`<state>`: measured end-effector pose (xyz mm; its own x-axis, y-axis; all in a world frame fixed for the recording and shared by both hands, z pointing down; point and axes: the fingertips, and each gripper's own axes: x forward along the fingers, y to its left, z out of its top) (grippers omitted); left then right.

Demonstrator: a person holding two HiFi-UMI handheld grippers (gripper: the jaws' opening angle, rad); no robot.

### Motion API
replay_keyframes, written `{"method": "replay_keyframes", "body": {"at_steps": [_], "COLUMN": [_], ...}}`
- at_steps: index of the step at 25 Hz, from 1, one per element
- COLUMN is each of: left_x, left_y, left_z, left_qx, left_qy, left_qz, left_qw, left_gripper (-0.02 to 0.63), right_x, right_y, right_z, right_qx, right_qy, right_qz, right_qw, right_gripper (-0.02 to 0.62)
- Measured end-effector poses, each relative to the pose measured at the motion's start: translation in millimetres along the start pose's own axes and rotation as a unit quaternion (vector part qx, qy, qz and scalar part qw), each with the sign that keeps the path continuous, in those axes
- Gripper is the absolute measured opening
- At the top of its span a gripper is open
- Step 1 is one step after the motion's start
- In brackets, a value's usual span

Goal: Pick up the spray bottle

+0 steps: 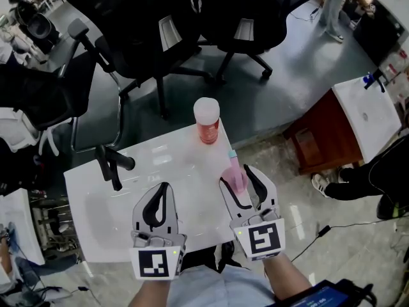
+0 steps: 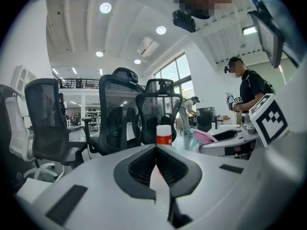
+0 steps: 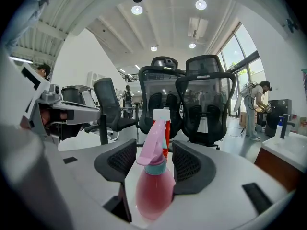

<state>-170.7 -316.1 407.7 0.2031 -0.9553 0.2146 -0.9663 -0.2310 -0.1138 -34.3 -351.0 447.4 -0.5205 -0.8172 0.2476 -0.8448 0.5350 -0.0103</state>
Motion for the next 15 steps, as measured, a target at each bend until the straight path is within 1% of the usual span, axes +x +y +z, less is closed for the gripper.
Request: {"method": "replay_keyframes", "body": {"at_steps": [2,5,8,11,15], "left_x": [3.6,7.1,10.8,12.5,15.3], "left_y": [0.1,1.9,4.8,8.2,8.3], "left_z": [0.7,-1.8,-2.5,-6.3,-8.1], "left_qx": [-0.014,-0.021,-0.017,-0.003,-0.008], "left_qy": [-0.002,0.001,0.002,0.009,0.013], "left_qz": [0.000,0.000,-0.001,-0.002,-0.002], "left_qw": [0.9999,0.9998,0.9999,1.0000,0.9999], "left_gripper": [0.017,0.015,0.015,0.017,0.017], "right_x": [2.7,6.7,10.6,13.3,15.9], "right_y": [0.1,0.2,-1.1,-1.9,-3.5], "right_z": [-2.5,-5.2,-5.7,-6.3,-7.7], "right_qx": [-0.001,-0.001,0.002,0.001,0.000], "right_qy": [0.004,0.008,0.009,0.012,0.015], "right_qz": [0.001,0.002,0.000,0.000,-0.001], "right_qw": [1.000,1.000,1.000,1.000,1.000], "right_gripper": [0.247,0.247,0.245,0.243,0.238]}}
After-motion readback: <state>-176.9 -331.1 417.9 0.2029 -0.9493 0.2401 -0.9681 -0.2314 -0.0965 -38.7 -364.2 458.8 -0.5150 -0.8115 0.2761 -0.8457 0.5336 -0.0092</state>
